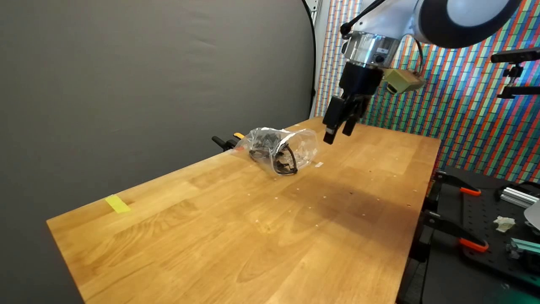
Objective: Remove the cables from the plastic bag and put them on the table
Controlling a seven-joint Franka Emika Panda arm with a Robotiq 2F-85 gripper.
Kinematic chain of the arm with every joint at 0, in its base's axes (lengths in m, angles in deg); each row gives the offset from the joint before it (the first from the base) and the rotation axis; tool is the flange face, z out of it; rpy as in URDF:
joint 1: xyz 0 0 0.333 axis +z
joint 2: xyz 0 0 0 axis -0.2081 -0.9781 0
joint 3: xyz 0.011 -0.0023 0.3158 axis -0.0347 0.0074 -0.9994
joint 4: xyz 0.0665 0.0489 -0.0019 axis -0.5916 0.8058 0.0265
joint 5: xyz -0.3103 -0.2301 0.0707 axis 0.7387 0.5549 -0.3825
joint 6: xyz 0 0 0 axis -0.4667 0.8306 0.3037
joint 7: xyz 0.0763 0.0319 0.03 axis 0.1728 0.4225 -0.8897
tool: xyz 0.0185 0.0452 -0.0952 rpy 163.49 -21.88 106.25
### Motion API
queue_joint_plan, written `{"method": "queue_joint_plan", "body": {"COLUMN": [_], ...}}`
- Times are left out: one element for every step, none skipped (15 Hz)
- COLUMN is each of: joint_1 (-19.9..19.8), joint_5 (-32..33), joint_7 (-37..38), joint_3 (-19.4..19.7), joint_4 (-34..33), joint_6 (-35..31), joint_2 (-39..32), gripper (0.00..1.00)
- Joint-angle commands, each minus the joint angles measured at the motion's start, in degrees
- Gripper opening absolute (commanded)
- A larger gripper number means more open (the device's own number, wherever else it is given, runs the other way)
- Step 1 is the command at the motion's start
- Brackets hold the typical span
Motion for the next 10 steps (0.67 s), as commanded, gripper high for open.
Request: {"method": "queue_joint_plan", "body": {"joint_1": [-1.91,-1.94,-0.82,-0.44,-0.08,0.07,5.08,5.67,7.29,8.65], "joint_5": [5.06,5.15,5.43,5.39,5.30,4.43,1.92,0.64,0.48,-0.08], "joint_7": [0.93,0.62,2.38,2.76,3.09,3.01,1.62,1.20,1.68,1.95], "joint_3": [1.45,1.86,1.44,1.75,1.98,1.93,6.68,7.19,9.20,10.79], "joint_4": [-7.29,-9.48,-11.30,-13.72,-15.64,-18.02,-20.08,-21.96,-23.72,-25.22], "joint_6": [-2.85,-2.46,-1.98,-2.44,-2.55,-2.11,-2.37,-2.18,-2.64,-2.65], "joint_2": [-10.38,-12.93,-14.99,-17.53,-19.64,-21.88,-23.77,-25.38,-27.31,-28.56], "gripper": [1.00,1.00,1.00,1.00,1.00,1.00,1.00,1.00,1.00,1.00]}}
